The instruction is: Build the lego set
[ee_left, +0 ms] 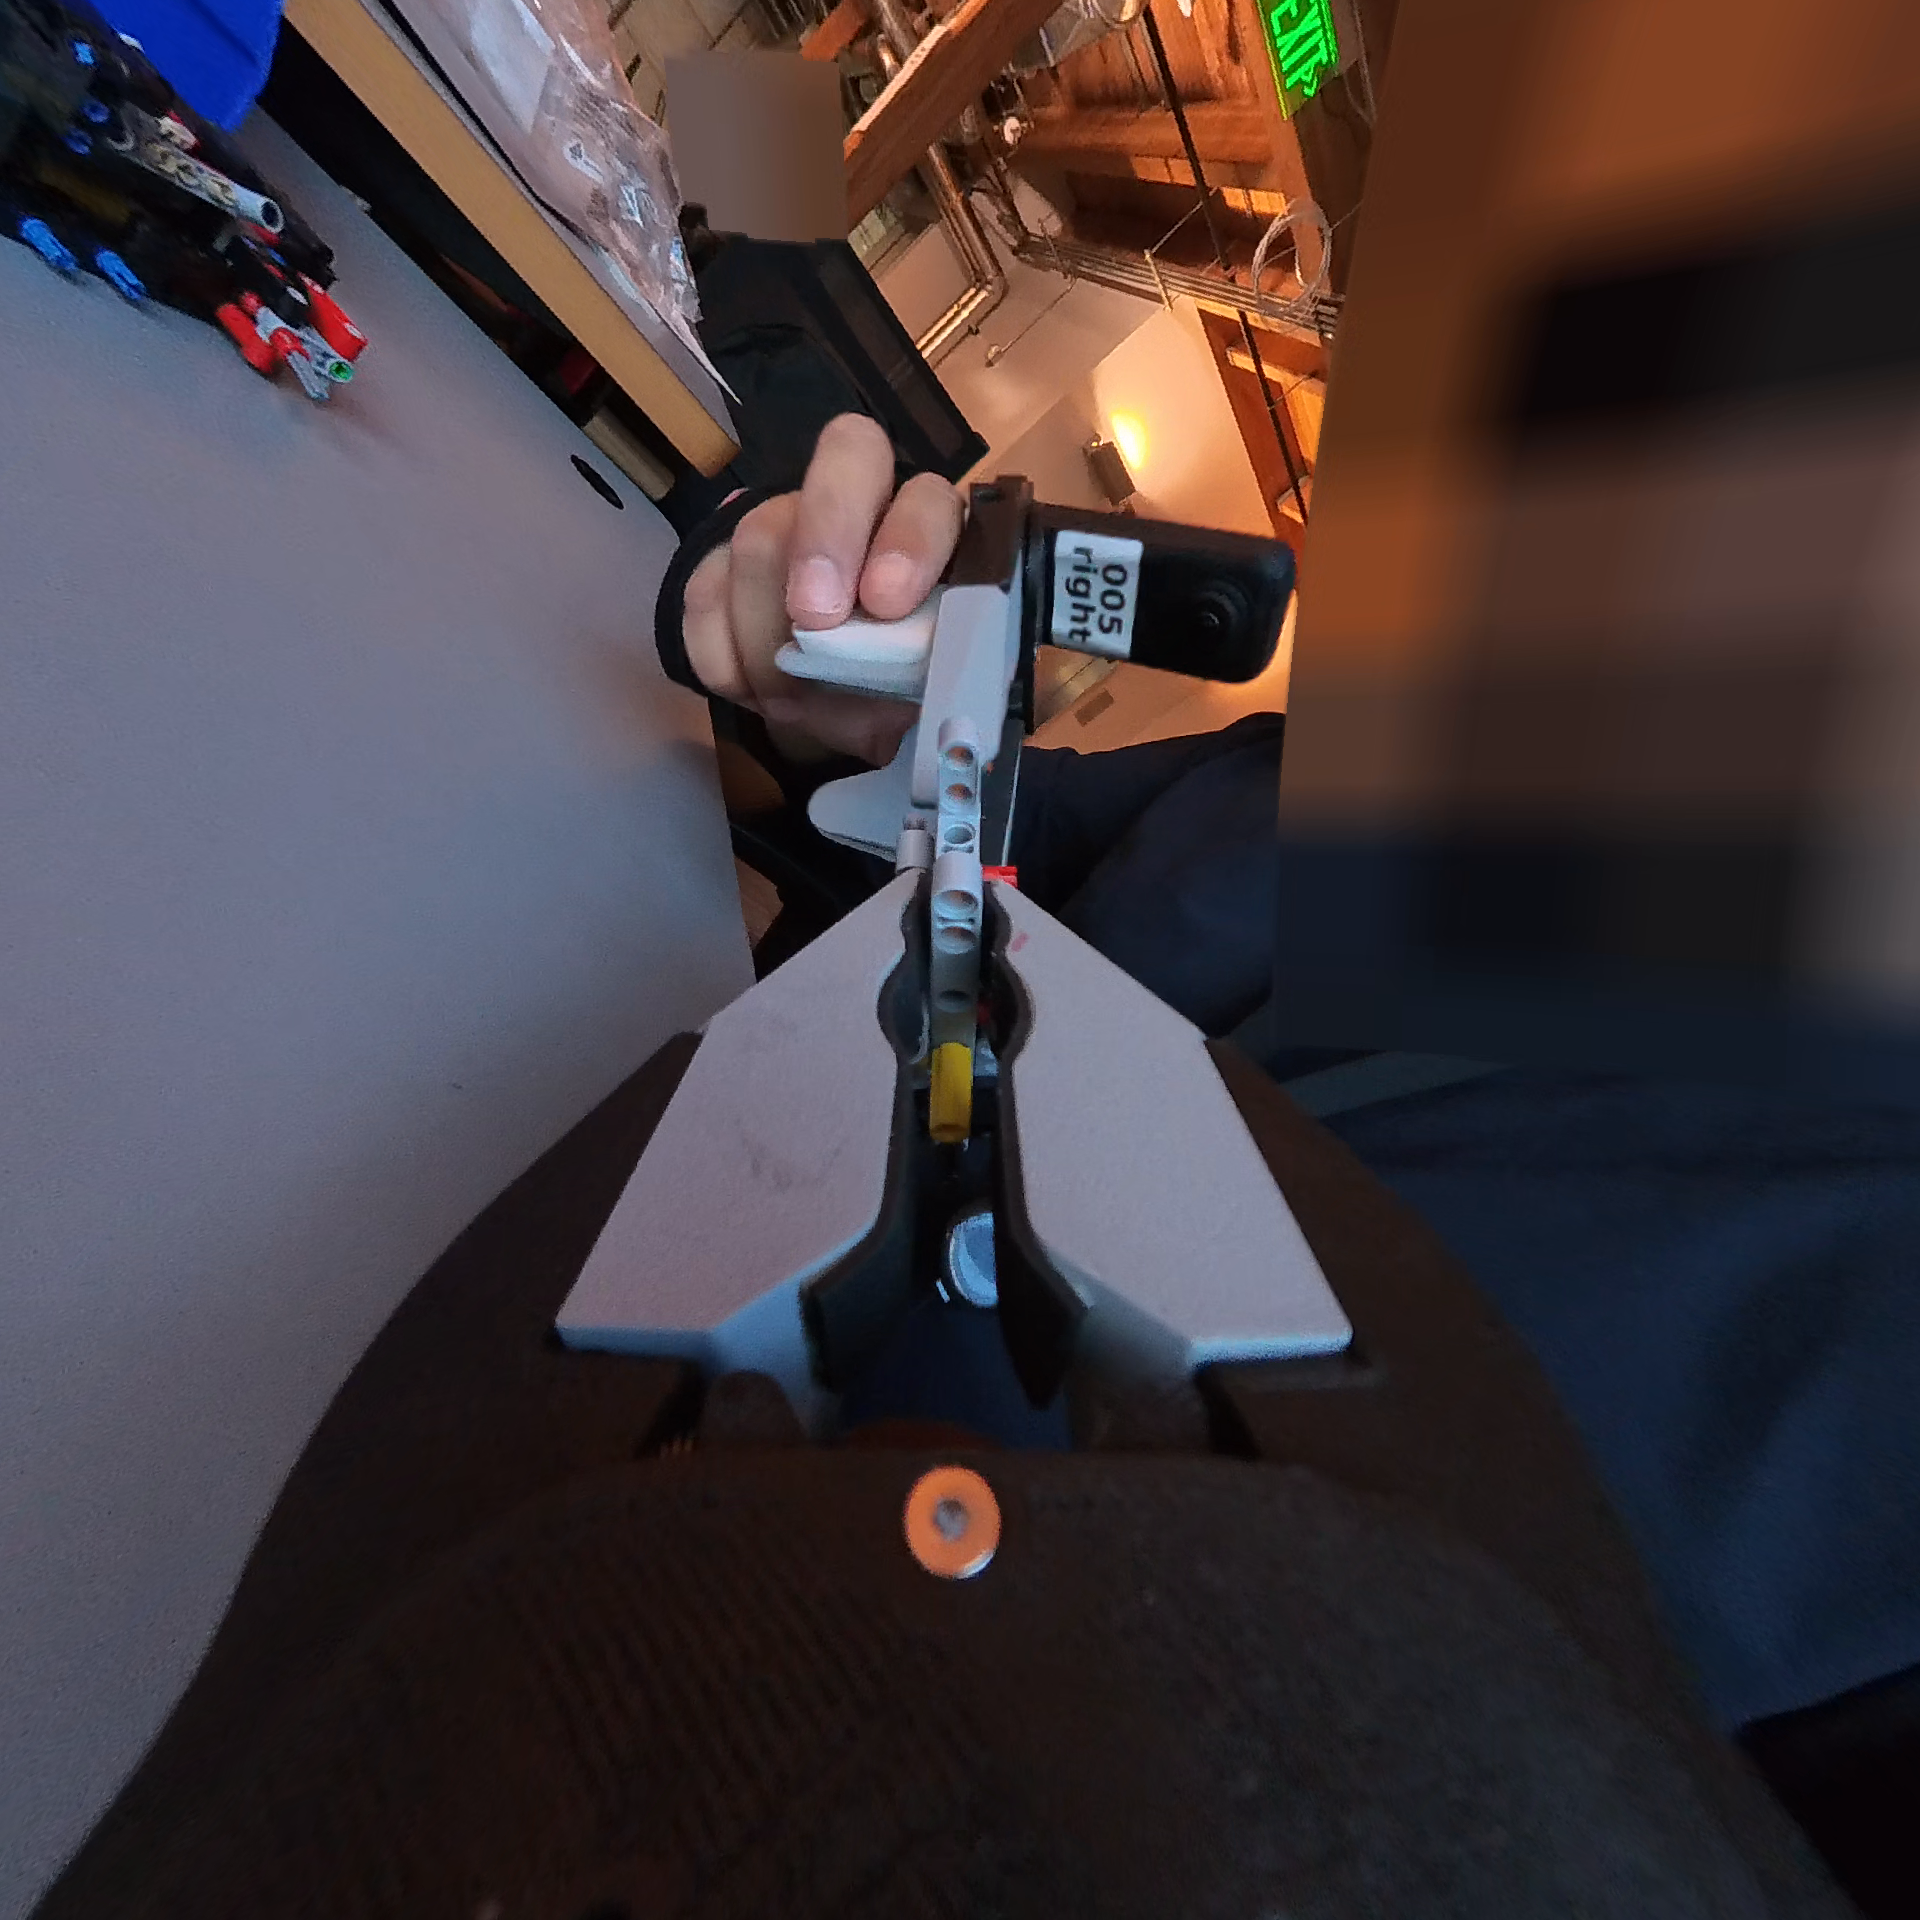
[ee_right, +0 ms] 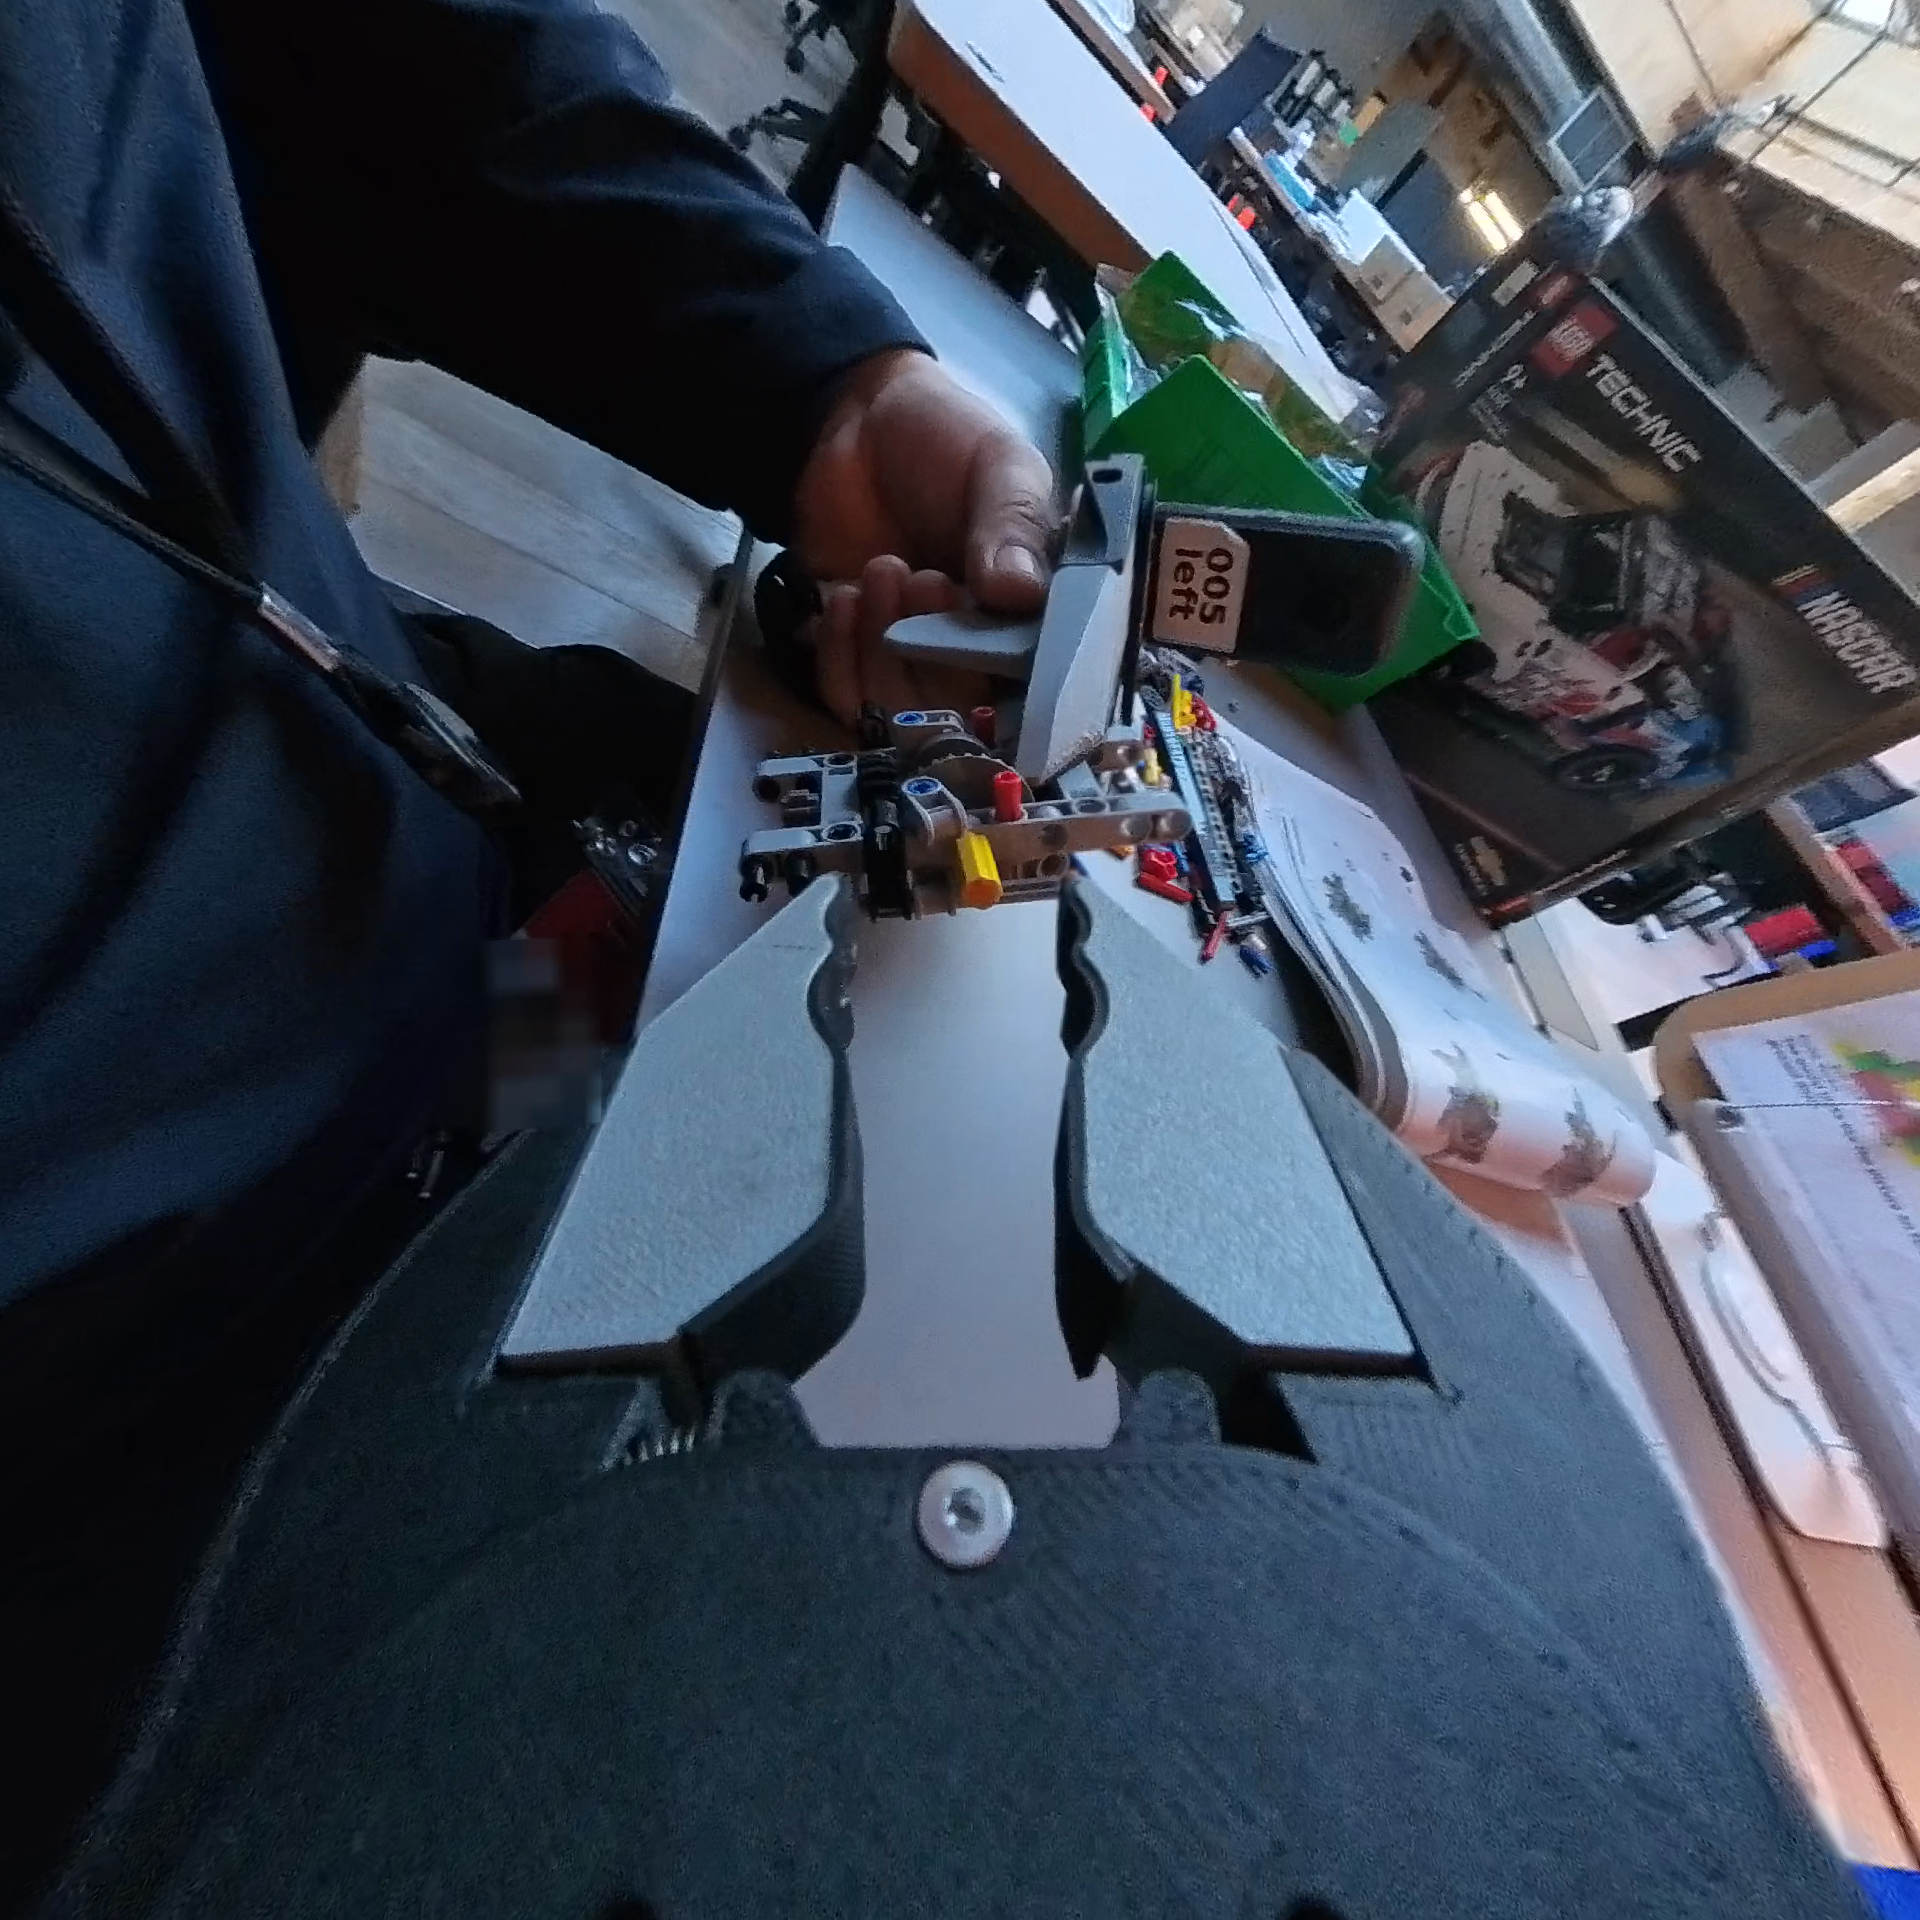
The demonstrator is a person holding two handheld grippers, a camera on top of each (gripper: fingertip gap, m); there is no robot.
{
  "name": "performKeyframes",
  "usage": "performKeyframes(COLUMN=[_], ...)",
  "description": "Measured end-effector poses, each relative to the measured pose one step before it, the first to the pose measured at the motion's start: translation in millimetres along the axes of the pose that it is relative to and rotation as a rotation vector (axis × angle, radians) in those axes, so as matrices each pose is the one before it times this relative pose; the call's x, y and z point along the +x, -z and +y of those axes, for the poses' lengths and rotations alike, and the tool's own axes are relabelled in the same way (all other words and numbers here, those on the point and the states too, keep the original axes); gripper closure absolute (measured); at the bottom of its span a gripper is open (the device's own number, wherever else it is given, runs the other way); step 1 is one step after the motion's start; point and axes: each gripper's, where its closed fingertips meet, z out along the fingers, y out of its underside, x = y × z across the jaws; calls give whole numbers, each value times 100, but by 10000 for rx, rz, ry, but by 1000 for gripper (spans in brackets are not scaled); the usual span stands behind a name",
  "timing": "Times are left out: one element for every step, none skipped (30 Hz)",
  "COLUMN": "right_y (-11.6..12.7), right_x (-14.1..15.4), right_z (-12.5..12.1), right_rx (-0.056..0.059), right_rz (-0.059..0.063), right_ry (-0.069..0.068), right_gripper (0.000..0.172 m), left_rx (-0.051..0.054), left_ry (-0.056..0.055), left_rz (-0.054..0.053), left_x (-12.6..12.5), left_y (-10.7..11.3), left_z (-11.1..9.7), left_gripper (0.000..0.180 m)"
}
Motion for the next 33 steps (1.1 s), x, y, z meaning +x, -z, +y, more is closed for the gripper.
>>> performKeyframes(right_y=[-85,-119,-109,-73,-33,-21,-48,-49,-26,8,42,67,75,44,26,-10,-35,-39,-19,-11,0,9,19,13,-10,-24,-40,-37,-14,30,65,53,56], right_x=[37,-27,-34,26,76,40,3,-1,9,-5,2,17,-7,-53,-26,56,81,68,61,18,-19,-59,-100,-75,-40,-26,-85,-95,-65,-27,53,165,82], right_z=[49,36,4,10,0,16,82,88,85,91,90,53,40,39,45,87,77,124,122,109,60,-42,-112,-99,-37,16,46,16,11,-32,-55,-16,138], right_rx=[-48,-53,-35,-22,10,30,13,19,37,39,32,25,17,20,18,13,31,17,23,27,16,29,39,25,1,3,26,69,91,93,83,30,-65], right_rz=[88,16,-40,-37,-10,-13,-30,-23,-11,-24,-39,-40,-62,-96,-109,-93,-101,-102,-75,-32,6,25,25,47,63,37,-45,-75,-60,-45,6,75,27], right_ry=[244,172,60,-17,-11,3,-23,-43,-43,-53,-71,-97,-122,-154,-232,-314,-323,-245,-130,-18,77,139,177,215,195,84,-43,-130,-153,-143,-138,-111,-29], right_gripper=[137,137,137,137,137,137,137,137,137,137,137,137,137,137,135,135,134,132,130,129,130,132,134,138,141,145,148,150,150,150,146,135,132], left_rx=[-16,4,-28,39,37,16,-8,7,5,-19,-20,-1,-27,-25,30,45,29,-29,-61,-58,-40,-15,29,59,76,80,44,-15,-24,-28,-68,-70,-28], left_ry=[45,47,71,33,14,5,16,37,57,50,51,70,86,73,70,108,121,80,41,46,48,27,18,10,-2,-5,-28,-13,-5,-17,-24,-19,-14], left_rz=[-27,-30,1,0,14,-16,-44,-37,-23,-25,-11,12,17,-4,-37,-29,17,29,-53,-41,-29,-6,4,15,6,0,-10,-35,-15,-2,-11,-43,-39], left_x=[-97,-88,-55,-33,13,-28,-88,-91,-87,-94,-68,-61,-60,-87,-116,-136,-73,-25,-106,-97,-75,-32,-16,9,10,7,2,-35,-17,15,-13,-48,-46], left_y=[-2,24,38,52,39,21,9,21,-7,-41,-55,-66,-65,-57,-2,27,6,-67,-71,-67,-44,-15,17,53,86,79,48,2,-18,-53,-88,-91,-66], left_z=[-8,-29,13,-74,-51,-23,12,-17,-15,9,1,-27,4,14,-68,-73,-66,32,64,77,53,11,-42,-89,-102,-97,-56,40,52,41,88,102,41], left_gripper=[175,175,175,175,175,175,175,175,175,175,175,175,175,175,175,175,175,175,175,175,175,175,175,175,175,175,175,175,175,175,175,175,175])
